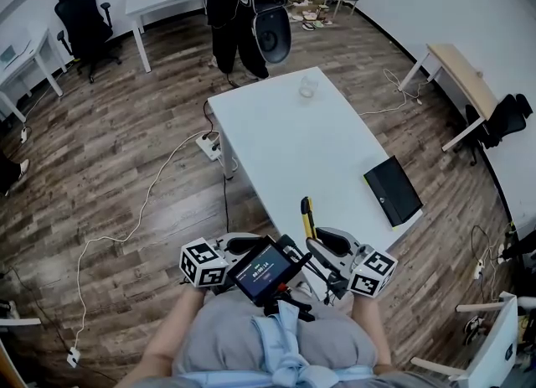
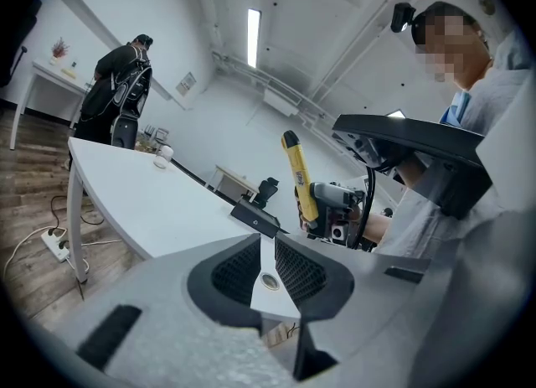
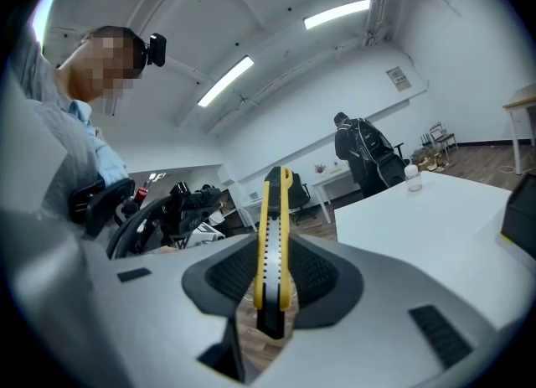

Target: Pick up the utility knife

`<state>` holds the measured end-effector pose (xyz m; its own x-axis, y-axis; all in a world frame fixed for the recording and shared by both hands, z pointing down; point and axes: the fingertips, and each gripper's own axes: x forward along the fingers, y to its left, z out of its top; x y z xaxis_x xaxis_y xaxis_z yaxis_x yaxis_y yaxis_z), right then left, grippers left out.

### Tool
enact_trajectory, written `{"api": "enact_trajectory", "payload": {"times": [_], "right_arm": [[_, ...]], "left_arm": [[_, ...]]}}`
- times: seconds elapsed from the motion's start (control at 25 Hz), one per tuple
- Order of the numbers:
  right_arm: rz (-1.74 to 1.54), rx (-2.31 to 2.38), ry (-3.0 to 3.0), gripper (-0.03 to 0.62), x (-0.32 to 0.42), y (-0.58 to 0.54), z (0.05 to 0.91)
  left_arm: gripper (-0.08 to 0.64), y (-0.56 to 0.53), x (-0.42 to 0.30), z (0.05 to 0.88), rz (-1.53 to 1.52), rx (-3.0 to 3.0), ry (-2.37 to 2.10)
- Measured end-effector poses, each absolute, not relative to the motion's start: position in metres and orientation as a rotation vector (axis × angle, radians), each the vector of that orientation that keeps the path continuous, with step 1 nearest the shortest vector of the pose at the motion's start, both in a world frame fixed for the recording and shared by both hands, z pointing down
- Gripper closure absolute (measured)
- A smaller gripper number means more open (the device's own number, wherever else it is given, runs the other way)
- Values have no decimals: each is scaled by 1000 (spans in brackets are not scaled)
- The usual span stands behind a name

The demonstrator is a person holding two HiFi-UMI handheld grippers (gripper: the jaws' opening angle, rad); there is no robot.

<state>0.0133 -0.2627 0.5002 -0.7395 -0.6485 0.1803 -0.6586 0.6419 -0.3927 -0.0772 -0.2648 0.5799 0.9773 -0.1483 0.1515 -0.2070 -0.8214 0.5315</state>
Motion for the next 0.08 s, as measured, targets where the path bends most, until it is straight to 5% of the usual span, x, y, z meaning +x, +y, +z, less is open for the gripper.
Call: {"api": "enact_trajectory", "payload": {"times": [0.08], "right_arm": [[691, 1126, -2826, 468, 13, -262, 499]], "left_arm": [[512, -264, -77, 579, 137, 2550, -247]]}}
